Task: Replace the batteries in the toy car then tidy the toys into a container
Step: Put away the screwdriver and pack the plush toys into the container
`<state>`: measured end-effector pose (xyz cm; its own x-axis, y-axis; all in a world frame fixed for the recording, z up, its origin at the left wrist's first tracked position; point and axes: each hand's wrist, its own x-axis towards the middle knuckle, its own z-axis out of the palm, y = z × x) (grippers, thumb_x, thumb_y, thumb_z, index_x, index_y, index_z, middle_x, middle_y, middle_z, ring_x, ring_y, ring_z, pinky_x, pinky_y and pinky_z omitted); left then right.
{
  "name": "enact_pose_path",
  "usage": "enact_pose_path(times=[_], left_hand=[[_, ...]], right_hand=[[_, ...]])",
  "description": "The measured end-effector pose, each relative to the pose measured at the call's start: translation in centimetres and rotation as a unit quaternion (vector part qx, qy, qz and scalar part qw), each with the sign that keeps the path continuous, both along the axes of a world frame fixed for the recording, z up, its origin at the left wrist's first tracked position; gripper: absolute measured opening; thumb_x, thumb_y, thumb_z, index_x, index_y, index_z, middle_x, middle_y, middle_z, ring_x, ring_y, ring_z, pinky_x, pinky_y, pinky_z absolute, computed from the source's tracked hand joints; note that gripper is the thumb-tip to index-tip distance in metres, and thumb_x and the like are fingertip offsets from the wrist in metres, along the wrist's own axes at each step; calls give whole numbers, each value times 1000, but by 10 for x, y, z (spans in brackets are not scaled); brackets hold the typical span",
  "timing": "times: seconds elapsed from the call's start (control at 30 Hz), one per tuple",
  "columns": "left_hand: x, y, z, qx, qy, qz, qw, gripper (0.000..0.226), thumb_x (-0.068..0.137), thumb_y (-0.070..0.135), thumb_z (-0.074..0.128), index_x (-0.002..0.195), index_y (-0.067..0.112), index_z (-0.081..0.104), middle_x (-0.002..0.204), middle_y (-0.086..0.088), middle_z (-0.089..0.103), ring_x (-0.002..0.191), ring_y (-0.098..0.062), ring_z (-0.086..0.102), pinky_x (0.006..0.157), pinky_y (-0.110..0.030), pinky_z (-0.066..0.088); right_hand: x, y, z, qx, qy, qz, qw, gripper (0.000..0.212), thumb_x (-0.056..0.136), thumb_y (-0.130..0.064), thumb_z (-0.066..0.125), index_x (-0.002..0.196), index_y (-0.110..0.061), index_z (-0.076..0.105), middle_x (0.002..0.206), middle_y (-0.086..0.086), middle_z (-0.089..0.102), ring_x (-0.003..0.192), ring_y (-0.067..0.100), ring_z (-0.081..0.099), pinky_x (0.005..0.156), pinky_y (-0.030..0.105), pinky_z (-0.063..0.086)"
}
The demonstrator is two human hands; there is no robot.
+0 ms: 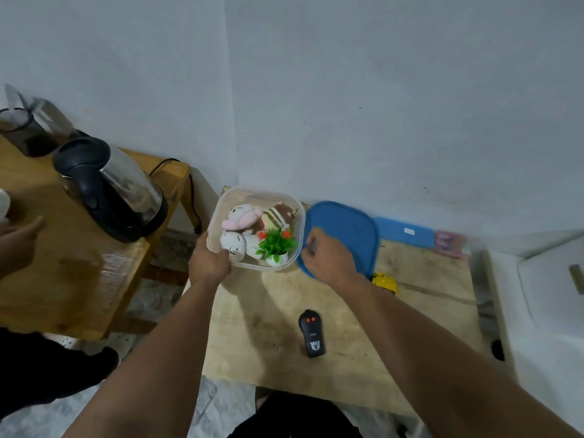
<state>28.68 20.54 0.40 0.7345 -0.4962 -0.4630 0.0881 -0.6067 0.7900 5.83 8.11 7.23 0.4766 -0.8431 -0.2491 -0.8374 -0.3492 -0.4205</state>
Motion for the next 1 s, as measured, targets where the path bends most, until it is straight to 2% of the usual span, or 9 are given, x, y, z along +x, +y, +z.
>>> enact_pose_path(times=[0.07, 0.13, 0.2, 0.33, 0.43, 0.6, 0.7, 0.8, 1.0], left_hand=[[-1, 0, 2, 4, -2, -1, 1000, 63, 75, 29, 57, 138, 36, 57, 115, -4, 68, 105, -37, 68, 84, -56, 63], [-2, 1, 5, 5, -3, 1, 1000, 59, 81, 26, 59, 139, 36, 57, 118, -5, 69, 102, -36, 69, 82, -55, 64], [-4, 2, 7, 4, -8, 4, 1000, 56, 86, 23, 61, 140, 36, 57, 119, -6, 69, 101, -36, 70, 81, -54, 64], [-6, 3, 10, 8, -14, 1, 1000, 55, 89, 18, 63, 142, 31, 58, 113, -5, 66, 99, -37, 70, 79, -53, 65], [-5, 5, 5, 16, -13, -5, 1000, 56, 82, 24, 62, 137, 36, 60, 109, -3, 69, 98, -37, 71, 80, -53, 65], [2, 11, -17, 14, -21, -19, 1000, 63, 70, 37, 60, 134, 37, 60, 106, -7, 75, 94, -37, 74, 81, -53, 64], [6, 17, -29, 24, -38, -35, 998, 71, 68, 47, 57, 137, 35, 59, 111, -8, 76, 96, -37, 73, 82, -54, 64], [9, 21, -31, 23, -59, -52, 997, 75, 66, 54, 55, 138, 34, 59, 113, -9, 75, 95, -38, 73, 82, -54, 63], [2, 10, 27, 102, -195, -86, 972, 61, 94, 36, 63, 149, 14, 50, 140, -20, 53, 124, -43, 55, 96, -53, 50]], right_hand=[[-23, 28, -15, 78, 67, -28, 994, 34, 86, -51, 59, 105, -25, 47, 94, -4, 60, 86, 21, 59, 73, 39, 53], [-40, 56, -36, 130, 138, -40, 981, 64, 71, -69, 64, 116, -28, 47, 111, -3, 59, 97, 21, 61, 76, 35, 49], [-50, 83, -58, 179, 174, -32, 968, 82, 69, -66, 73, 132, -23, 41, 128, 4, 54, 110, 27, 59, 78, 33, 46], [-55, 110, -72, 185, 154, -49, 969, 54, 82, -39, 76, 120, -24, 41, 124, 7, 52, 107, 29, 61, 84, 39, 53], [-53, 105, -60, 187, 118, -64, 973, 57, 76, -42, 76, 120, -29, 42, 121, 4, 53, 105, 28, 61, 82, 37, 52], [-43, 83, -19, 93, 9, -96, 991, 59, 76, -52, 68, 124, -32, 40, 122, -5, 52, 104, 24, 60, 73, 31, 41], [-29, 62, -6, 95, -56, -98, 989, 57, 73, -53, 68, 118, -40, 36, 116, -4, 57, 95, 21, 62, 79, 39, 55], [-4, 33, 3, 84, -72, -49, 993, 55, 80, -47, 74, 123, -36, 42, 109, -4, 67, 90, 19, 65, 73, 39, 57], [45, -29, 8, 6, -41, 35, 999, 51, 89, -33, 68, 136, -32, 49, 122, 6, 61, 109, 30, 60, 87, 45, 54]])
